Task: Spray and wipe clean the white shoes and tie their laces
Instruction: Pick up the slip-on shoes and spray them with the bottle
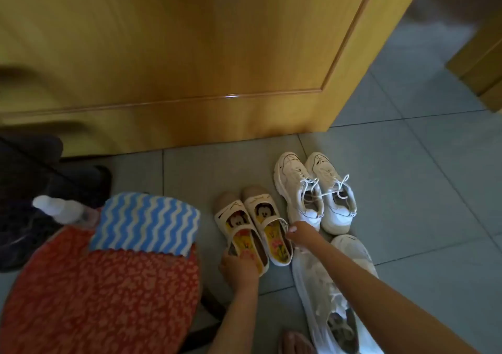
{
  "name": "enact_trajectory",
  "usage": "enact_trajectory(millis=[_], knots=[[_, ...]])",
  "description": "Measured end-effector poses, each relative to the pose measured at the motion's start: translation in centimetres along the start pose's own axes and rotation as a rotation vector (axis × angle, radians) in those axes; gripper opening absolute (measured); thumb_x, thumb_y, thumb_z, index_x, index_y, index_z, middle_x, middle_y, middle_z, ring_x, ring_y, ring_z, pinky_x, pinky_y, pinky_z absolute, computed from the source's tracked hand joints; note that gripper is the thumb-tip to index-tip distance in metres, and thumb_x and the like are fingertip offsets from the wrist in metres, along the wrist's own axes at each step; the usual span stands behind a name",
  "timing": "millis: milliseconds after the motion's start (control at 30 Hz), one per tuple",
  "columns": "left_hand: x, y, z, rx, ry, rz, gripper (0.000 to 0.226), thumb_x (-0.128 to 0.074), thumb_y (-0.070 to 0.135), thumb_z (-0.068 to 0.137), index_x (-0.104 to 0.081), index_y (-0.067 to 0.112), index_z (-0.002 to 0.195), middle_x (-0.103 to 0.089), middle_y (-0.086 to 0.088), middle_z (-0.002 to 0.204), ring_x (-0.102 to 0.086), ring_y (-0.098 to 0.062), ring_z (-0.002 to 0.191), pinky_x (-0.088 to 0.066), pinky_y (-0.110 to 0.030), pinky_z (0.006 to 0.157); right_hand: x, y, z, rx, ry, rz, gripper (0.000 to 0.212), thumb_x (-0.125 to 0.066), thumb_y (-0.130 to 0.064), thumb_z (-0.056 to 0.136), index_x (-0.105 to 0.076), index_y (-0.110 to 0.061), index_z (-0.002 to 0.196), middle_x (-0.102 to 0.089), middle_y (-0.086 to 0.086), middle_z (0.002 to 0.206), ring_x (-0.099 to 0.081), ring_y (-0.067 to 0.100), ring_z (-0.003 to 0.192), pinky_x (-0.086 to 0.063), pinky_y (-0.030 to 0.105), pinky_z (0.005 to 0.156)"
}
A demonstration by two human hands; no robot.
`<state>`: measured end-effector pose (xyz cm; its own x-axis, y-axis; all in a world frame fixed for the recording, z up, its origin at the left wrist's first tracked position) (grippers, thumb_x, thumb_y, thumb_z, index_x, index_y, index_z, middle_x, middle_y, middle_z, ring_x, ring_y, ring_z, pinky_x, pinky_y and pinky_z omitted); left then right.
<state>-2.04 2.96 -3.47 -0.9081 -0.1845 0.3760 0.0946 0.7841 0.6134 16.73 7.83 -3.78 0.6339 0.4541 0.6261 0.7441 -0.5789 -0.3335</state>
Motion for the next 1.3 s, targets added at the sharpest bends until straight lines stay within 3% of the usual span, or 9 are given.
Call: enact_trajectory(millis=[33, 133, 200, 300, 367, 467, 600, 833, 1300], knots=[[0.0, 0.1, 0.1, 0.005, 0.004, 0.002, 0.039, -0.039, 0.01, 0.097, -0.044, 0.0, 0.134, -0.048, -0.02, 0.133, -0.048, -0.037, 0.12, -0.043, -0.042, 0.098, -0.2, 0.1, 0.2, 0.017, 0.004, -0.011, 0.016, -0.053, -0.018, 0.092, -0.057, -0.007, 0.08, -0.058, 0.013, 0.086, -0.056, 0.025, 0.087, -0.038, 0.021, 0.061], [-0.4, -0.3, 0.7, -0.013, 0.02, 0.017, 0.035, -0.032, 0.015, 0.101, -0.05, 0.001, 0.127, -0.057, -0.019, 0.122, -0.053, -0.034, 0.112, -0.043, -0.037, 0.085, 0.1, 0.4, 0.5, 0.017, 0.028, -0.017, 0.028, -0.047, -0.02, 0.095, -0.059, 0.0, 0.11, -0.061, 0.016, 0.111, -0.057, 0.028, 0.105, -0.035, 0.022, 0.073], [-0.6, -0.9, 1.1, 0.001, 0.019, 0.024, 0.035, -0.032, 0.02, 0.101, -0.056, -0.001, 0.118, -0.06, -0.017, 0.11, -0.056, -0.033, 0.105, -0.04, -0.033, 0.078, -0.3, 0.7, 0.8, 0.026, 0.002, -0.022, 0.026, -0.045, -0.019, 0.097, -0.061, 0.001, 0.099, -0.062, 0.015, 0.101, -0.058, 0.027, 0.101, -0.033, 0.021, 0.072], [-0.9, -2.0, 2.0, 0.05, 0.028, 0.018, 0.04, -0.036, 0.026, 0.101, -0.056, -0.003, 0.119, -0.06, -0.021, 0.118, -0.056, -0.036, 0.107, -0.043, -0.037, 0.084, -0.7, 1.2, 1.3, -0.003, -0.01, 0.015, 0.032, -0.043, -0.019, 0.097, -0.051, -0.01, 0.067, -0.053, 0.004, 0.068, -0.056, 0.023, 0.083, -0.044, 0.026, 0.073], [-1.5, -1.9, 2.2, 0.047, -0.014, 0.02, 0.044, -0.043, 0.034, 0.097, -0.056, 0.0, 0.121, -0.06, -0.02, 0.119, -0.057, -0.035, 0.107, -0.043, -0.036, 0.084, -1.1, 1.6, 1.8, -0.031, -0.045, 0.106, 0.026, -0.043, -0.022, 0.098, -0.06, -0.005, 0.09, -0.064, 0.013, 0.086, -0.064, 0.029, 0.085, -0.055, 0.037, 0.08], [-2.0, -1.7, 2.4, 0.068, -0.057, 0.039, 0.044, -0.06, 0.034, 0.089, -0.057, 0.003, 0.119, -0.063, -0.016, 0.117, -0.06, -0.033, 0.105, -0.047, -0.037, 0.084, -1.5, 2.2, 2.0, -0.108, -0.093, 0.199, 0.033, -0.046, -0.027, 0.098, -0.054, -0.002, 0.118, -0.065, 0.023, 0.105, -0.069, 0.034, 0.086, -0.059, 0.04, 0.072], [-2.0, -1.6, 3.2, 0.108, -0.01, 0.073, 0.042, -0.058, 0.033, 0.09, -0.06, -0.002, 0.114, -0.064, -0.02, 0.112, -0.062, -0.035, 0.099, -0.052, -0.042, 0.082, -1.7, 2.2, 2.5, -0.047, -0.018, 0.112, 0.03, -0.047, -0.023, 0.096, -0.058, -0.001, 0.115, -0.067, 0.02, 0.102, -0.069, 0.032, 0.084, -0.058, 0.041, 0.076], [-2.3, -0.9, 3.6, 0.081, 0.028, 0.113, 0.035, -0.048, 0.026, 0.096, -0.062, -0.005, 0.106, -0.065, -0.02, 0.103, -0.062, -0.032, 0.09, -0.046, -0.034, 0.068, -2.1, 1.7, 2.4, -0.001, 0.099, -0.01, 0.027, -0.045, -0.021, 0.094, -0.066, -0.01, 0.106, -0.069, 0.009, 0.09, -0.067, 0.026, 0.077, -0.057, 0.037, 0.076], [-1.9, -0.6, 2.7, -0.032, 0.172, 0.138, 0.027, -0.051, 0.014, 0.093, -0.068, -0.001, 0.079, -0.059, -0.01, 0.071, -0.052, -0.021, 0.063, -0.029, -0.024, 0.048, -2.2, 2.6, 1.7, 0.076, 0.099, 0.198, 0.027, -0.045, -0.018, 0.097, -0.067, -0.007, 0.109, -0.07, 0.018, 0.091, -0.069, 0.031, 0.077, -0.057, 0.045, 0.076]])
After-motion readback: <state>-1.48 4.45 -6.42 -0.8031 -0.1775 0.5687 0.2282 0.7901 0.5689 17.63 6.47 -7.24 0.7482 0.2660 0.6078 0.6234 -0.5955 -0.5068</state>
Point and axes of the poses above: each hand's wrist, its own z-axis towards the middle knuckle, its own x-axis out of the back of the hand, y = z × x, the point moved 5 cm from there along z, towards the middle knuckle
